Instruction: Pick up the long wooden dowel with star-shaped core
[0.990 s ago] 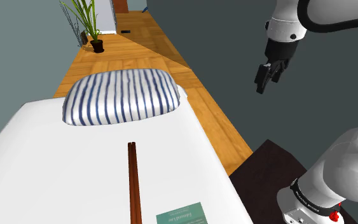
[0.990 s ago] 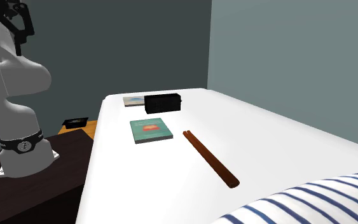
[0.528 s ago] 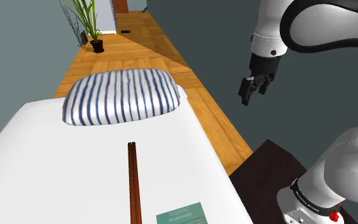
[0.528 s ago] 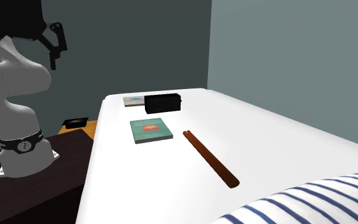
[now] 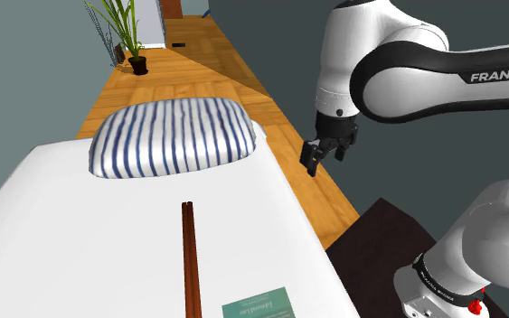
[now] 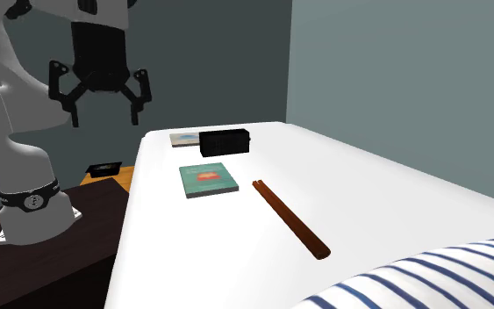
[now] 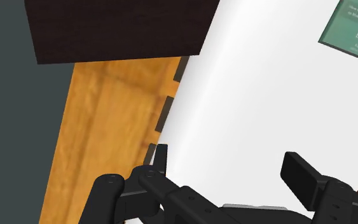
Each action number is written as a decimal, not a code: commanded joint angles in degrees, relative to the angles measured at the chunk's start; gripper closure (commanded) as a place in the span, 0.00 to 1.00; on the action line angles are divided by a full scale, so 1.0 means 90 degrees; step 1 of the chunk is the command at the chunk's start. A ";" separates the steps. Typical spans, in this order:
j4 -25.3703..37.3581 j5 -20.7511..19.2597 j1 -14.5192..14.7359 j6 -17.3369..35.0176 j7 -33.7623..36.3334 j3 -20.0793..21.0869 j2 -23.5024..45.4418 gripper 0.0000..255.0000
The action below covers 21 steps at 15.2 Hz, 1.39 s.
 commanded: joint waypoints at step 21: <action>0.2443 -0.1840 0.0250 0.2555 0.4820 0.2107 0.5263 0.00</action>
